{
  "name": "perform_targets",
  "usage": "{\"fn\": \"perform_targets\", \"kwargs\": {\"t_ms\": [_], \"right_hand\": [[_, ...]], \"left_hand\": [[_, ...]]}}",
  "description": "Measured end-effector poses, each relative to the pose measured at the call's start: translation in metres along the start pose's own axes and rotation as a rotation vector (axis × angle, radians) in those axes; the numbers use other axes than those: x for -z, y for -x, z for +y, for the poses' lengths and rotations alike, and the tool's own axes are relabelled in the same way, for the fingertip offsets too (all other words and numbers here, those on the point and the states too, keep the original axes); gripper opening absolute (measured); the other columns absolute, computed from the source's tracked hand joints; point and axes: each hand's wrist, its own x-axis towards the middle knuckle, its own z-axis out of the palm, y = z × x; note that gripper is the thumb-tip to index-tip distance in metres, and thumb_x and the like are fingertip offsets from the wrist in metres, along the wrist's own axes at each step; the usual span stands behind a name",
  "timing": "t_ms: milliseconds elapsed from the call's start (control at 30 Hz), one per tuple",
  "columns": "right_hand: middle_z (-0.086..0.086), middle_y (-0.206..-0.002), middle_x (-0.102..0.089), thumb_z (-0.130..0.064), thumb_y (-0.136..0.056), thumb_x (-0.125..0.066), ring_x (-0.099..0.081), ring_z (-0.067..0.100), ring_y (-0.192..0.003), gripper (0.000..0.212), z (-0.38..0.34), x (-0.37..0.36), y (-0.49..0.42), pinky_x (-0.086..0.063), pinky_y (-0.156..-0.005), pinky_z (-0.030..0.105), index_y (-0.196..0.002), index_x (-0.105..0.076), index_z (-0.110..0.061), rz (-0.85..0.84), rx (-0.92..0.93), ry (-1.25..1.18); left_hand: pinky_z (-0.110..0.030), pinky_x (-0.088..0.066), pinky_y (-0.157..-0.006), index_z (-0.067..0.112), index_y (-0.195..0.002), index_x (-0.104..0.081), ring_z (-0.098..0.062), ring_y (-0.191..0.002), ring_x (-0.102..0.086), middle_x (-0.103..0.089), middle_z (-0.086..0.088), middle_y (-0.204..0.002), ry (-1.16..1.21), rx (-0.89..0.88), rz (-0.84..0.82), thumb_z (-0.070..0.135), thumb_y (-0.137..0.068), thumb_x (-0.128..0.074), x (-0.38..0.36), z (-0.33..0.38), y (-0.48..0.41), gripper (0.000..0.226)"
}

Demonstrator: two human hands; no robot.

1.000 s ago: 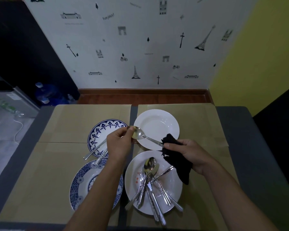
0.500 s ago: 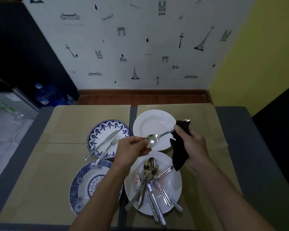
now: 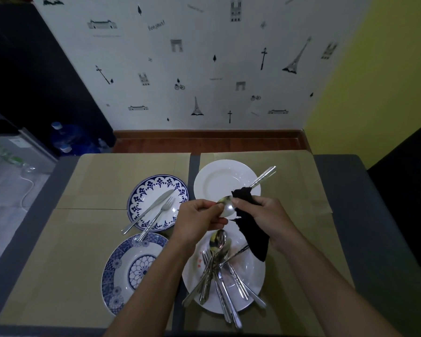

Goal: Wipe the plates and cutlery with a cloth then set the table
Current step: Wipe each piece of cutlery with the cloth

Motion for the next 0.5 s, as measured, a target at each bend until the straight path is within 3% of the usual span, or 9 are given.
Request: {"fn": "perform_targets", "kwargs": {"t_ms": [300, 500], "right_hand": [[0.01, -0.068, -0.066, -0.038, -0.09, -0.078, -0.065, 0.028, -0.063, 0.033, 0.0051, -0.0039, -0.0002, -0.056, -0.065, 0.037, -0.075, -0.077, -0.009, -0.003, -0.03, 0.034], [0.007, -0.073, -0.071, -0.014, -0.088, -0.081, -0.065, 0.021, -0.064, 0.005, 0.0046, -0.0052, -0.0004, -0.055, -0.064, 0.034, -0.091, -0.082, -0.01, -0.043, -0.001, 0.009]], "left_hand": [[-0.029, -0.061, -0.064, 0.001, -0.086, -0.072, -0.024, -0.066, -0.073, -0.073, -0.016, -0.071, -0.02, 0.01, -0.026, 0.009, -0.093, -0.069, -0.0034, -0.0003, 0.0002, 0.011], [-0.034, -0.06, -0.069, -0.001, -0.089, -0.074, -0.023, -0.067, -0.072, -0.074, -0.015, -0.074, -0.049, 0.007, -0.048, 0.015, -0.092, -0.071, -0.0043, -0.0027, 0.0019, 0.017]]}}
